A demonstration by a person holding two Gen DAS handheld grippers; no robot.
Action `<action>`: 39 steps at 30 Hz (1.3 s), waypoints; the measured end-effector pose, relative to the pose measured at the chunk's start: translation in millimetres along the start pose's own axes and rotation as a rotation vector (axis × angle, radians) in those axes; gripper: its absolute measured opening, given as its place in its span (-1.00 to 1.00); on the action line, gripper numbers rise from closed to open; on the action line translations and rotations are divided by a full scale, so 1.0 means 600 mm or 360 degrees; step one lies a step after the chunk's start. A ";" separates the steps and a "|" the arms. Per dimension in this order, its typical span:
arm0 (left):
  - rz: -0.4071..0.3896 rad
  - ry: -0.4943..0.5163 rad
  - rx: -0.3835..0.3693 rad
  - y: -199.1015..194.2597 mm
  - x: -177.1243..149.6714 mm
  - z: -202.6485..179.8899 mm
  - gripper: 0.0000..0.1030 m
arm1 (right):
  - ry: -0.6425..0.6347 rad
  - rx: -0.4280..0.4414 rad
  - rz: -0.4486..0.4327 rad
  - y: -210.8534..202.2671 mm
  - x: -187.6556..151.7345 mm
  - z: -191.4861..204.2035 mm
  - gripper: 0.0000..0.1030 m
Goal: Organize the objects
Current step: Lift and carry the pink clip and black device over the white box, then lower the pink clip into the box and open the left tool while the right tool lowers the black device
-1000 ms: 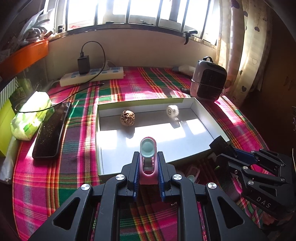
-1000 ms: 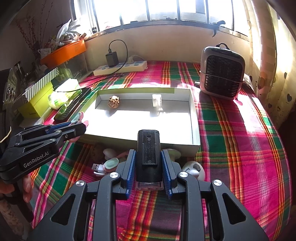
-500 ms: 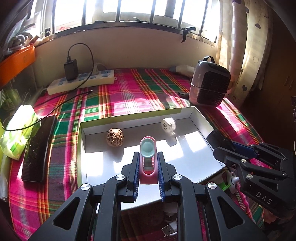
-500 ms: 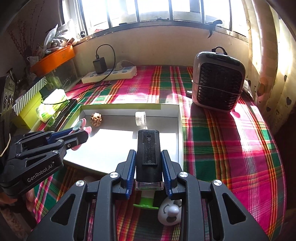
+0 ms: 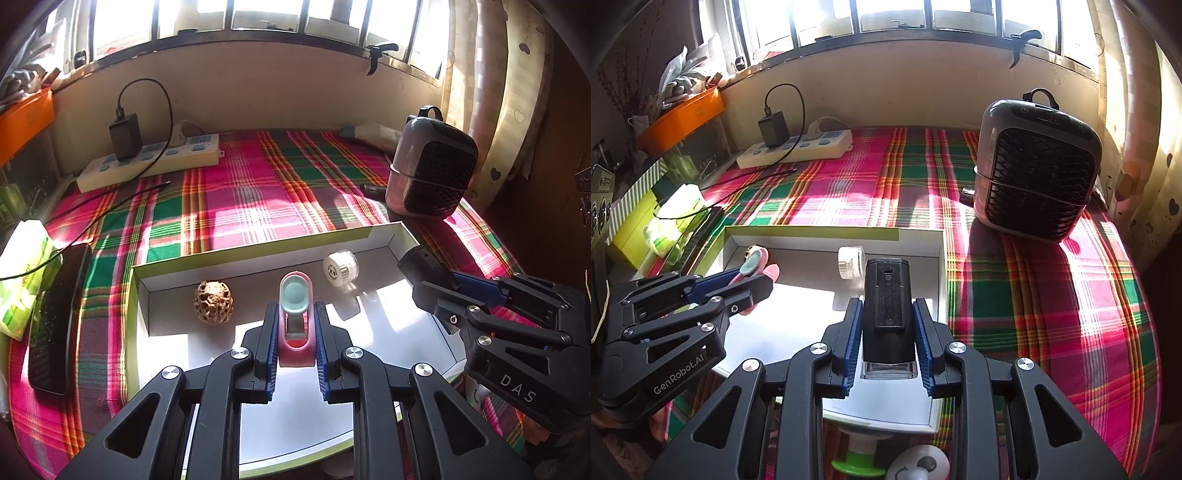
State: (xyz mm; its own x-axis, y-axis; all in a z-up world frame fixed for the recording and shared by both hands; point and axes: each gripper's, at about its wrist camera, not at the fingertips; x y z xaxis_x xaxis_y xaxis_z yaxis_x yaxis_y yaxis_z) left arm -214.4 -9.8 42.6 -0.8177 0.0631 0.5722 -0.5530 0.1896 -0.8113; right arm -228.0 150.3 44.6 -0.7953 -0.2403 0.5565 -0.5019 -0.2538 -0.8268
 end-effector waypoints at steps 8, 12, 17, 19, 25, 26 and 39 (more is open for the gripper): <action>0.0043 0.0002 0.0020 0.032 0.019 0.002 -0.69 | 0.0010 -0.0014 0.0043 0.035 0.028 -0.008 -0.45; 0.0061 0.0003 0.0023 0.047 0.025 0.001 -0.69 | 0.0010 -0.0020 0.0061 0.049 0.032 -0.009 -0.45; 0.0083 -0.0005 0.0028 0.064 0.033 0.004 -0.69 | 0.0022 -0.0006 0.0085 0.063 0.034 -0.011 -0.45; 0.0091 0.0005 0.0040 0.068 0.034 0.002 -0.69 | 0.0007 -0.0016 0.0089 0.067 0.035 -0.009 -0.45; 0.0111 0.0002 0.0040 0.078 0.035 0.002 -0.69 | -0.0005 -0.0017 0.0092 0.076 0.041 -0.006 -0.45; 0.0113 0.0005 0.0040 0.079 0.035 0.001 -0.69 | -0.0006 -0.0017 0.0093 0.077 0.042 -0.006 -0.45; 0.0126 -0.0010 0.0049 0.086 0.035 0.004 -0.69 | -0.0028 -0.0020 0.0113 0.087 0.044 0.003 -0.45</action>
State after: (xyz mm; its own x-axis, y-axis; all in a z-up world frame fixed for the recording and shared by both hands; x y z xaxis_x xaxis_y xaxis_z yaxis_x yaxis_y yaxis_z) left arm -260.5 -1.3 12.7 -0.8601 0.0708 0.5052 -0.4910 0.1541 -0.8574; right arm -274.6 128.7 16.1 -0.8231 -0.2737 0.4977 -0.4487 -0.2239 -0.8652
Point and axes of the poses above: each gripper's, at about its wrist camera, not at the fingertips, and y roughly the way its jaws point, z to its left, x to its top, and after that the axes turned 6 degrees about z, right-handed
